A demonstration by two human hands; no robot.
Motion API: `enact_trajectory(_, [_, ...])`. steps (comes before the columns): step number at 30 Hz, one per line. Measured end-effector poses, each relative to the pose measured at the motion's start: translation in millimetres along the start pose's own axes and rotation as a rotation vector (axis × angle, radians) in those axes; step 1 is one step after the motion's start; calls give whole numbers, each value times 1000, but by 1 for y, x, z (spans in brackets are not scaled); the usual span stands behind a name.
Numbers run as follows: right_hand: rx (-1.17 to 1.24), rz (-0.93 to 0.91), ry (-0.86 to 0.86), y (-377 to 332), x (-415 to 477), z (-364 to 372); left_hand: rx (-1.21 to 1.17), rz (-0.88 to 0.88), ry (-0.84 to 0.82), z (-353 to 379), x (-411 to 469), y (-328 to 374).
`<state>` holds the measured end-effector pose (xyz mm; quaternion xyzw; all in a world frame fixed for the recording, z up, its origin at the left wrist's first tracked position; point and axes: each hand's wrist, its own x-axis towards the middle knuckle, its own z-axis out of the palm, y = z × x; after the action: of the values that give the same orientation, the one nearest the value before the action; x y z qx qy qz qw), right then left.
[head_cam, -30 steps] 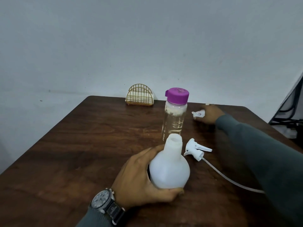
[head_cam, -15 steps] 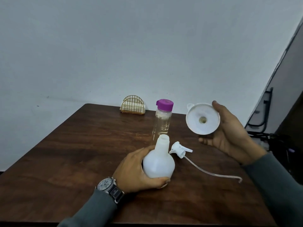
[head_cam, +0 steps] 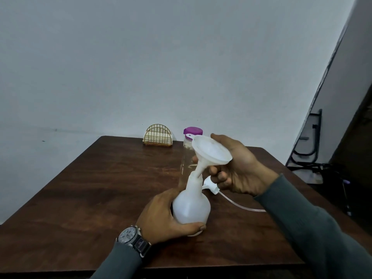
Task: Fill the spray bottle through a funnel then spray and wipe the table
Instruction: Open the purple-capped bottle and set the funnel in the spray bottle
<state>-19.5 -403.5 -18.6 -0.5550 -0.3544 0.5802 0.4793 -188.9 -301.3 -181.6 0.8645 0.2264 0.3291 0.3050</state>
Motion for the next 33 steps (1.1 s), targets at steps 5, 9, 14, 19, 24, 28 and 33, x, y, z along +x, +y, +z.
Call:
enact_trajectory(5, [-60, -24, 9, -2, 4, 2, -13, 26, 2, -1, 0, 2])
enact_trajectory(9, [-109, -28, 47, -1, 10, 3, -23, 41, -8, -1, 0, 3])
enact_trajectory(14, [-219, -36, 144, 17, 16, 4, -22, 48, -5, -2, -1, 4])
enact_trajectory(19, [-297, -131, 285, 25, 14, -3, -12, 27, -20, -1, -1, 0])
enact_trajectory(24, [-331, -188, 403, 28, 17, -21, -86, 84, -11, -3, -3, -7])
enact_trajectory(28, [-429, -431, 569, 28, 33, -44, -245, 53, 272, -5, -3, -12])
enact_trajectory(33, [-794, -724, 656, 0, 54, -55, -218, -48, 511, -8, 13, -8])
